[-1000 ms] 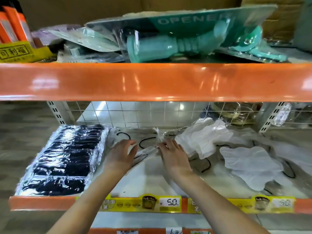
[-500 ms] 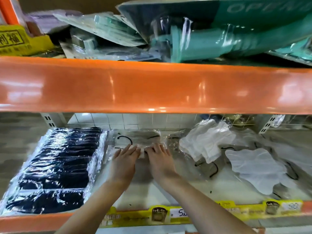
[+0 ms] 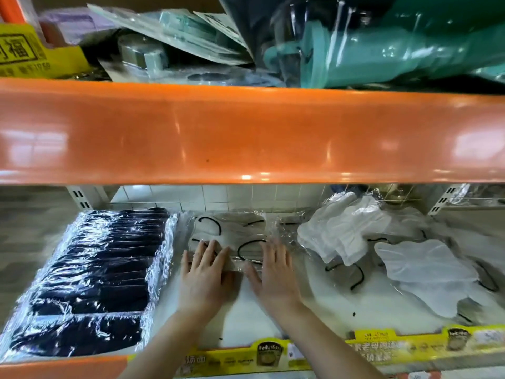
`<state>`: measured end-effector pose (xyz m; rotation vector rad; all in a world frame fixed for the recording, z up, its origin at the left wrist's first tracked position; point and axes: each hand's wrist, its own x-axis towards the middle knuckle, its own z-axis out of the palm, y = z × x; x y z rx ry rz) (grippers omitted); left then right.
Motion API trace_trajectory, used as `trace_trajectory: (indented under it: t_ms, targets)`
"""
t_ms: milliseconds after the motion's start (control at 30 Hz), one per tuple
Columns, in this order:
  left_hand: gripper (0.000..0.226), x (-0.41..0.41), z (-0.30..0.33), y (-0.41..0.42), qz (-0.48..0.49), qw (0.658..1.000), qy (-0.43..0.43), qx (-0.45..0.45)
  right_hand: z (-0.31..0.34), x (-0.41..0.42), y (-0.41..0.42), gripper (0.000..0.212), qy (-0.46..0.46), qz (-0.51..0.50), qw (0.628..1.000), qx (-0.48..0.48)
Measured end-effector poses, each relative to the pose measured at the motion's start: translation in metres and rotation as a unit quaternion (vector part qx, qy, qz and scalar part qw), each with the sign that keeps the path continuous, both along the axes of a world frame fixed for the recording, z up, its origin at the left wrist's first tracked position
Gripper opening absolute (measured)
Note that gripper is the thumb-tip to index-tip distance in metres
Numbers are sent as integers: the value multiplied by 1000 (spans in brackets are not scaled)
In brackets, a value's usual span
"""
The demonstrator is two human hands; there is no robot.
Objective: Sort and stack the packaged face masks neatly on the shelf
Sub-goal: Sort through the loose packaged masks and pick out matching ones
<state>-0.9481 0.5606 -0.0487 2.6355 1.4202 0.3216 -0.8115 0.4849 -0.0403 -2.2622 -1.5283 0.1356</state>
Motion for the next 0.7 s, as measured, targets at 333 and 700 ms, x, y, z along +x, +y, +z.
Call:
trace_trajectory:
  t_ms: [333,700]
  targets:
    - [68,3,-13,8,-64,986,-67,137,24,13,36,49,308,-123,942,53]
    - [79,3,-1,11,-48,997,-18,49,29,19,35,49,209,-78,973,63]
